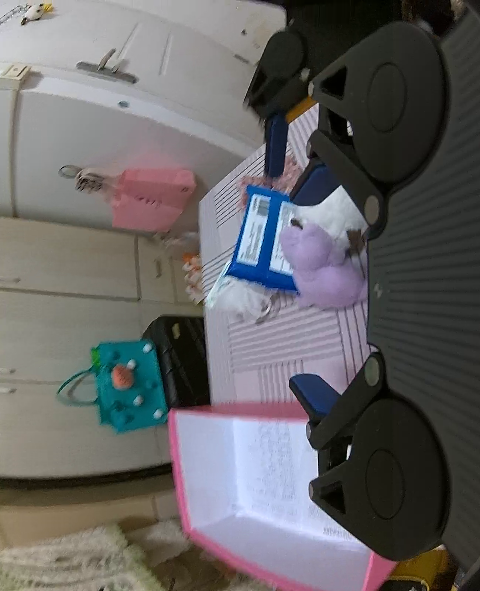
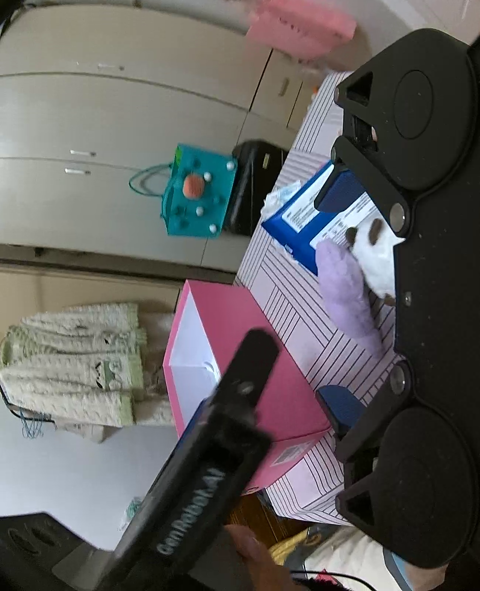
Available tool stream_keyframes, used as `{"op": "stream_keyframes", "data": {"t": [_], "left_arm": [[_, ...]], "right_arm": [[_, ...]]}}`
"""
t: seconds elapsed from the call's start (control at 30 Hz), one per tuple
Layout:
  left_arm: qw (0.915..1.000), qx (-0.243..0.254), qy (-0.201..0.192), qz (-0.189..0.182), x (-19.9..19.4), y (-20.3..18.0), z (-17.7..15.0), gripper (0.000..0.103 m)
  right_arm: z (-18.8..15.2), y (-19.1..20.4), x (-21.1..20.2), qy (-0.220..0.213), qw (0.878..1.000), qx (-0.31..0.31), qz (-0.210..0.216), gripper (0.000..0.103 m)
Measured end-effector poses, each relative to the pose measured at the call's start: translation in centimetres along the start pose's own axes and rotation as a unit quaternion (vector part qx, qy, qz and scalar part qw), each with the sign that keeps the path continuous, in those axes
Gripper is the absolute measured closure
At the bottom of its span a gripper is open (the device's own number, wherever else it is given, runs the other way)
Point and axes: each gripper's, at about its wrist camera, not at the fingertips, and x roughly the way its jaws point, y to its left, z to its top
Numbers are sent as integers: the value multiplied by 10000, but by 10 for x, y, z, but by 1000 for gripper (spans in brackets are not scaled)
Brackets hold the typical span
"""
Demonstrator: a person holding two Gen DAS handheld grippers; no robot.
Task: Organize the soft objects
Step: 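Close the right gripper on the lavender plush toy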
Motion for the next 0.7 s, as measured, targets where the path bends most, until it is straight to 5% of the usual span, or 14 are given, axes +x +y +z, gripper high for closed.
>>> {"op": "stream_keyframes", "data": {"t": [0.33, 0.7], "left_arm": [[9953, -2, 685, -681, 57, -1, 1, 21], [9856, -638, 1119, -1091, 105, 17, -2, 30]], "right_arm": [[-4, -22, 42, 440, 9976, -245, 471, 18], [-7, -42, 72, 850, 9918, -220, 931, 32]]}}
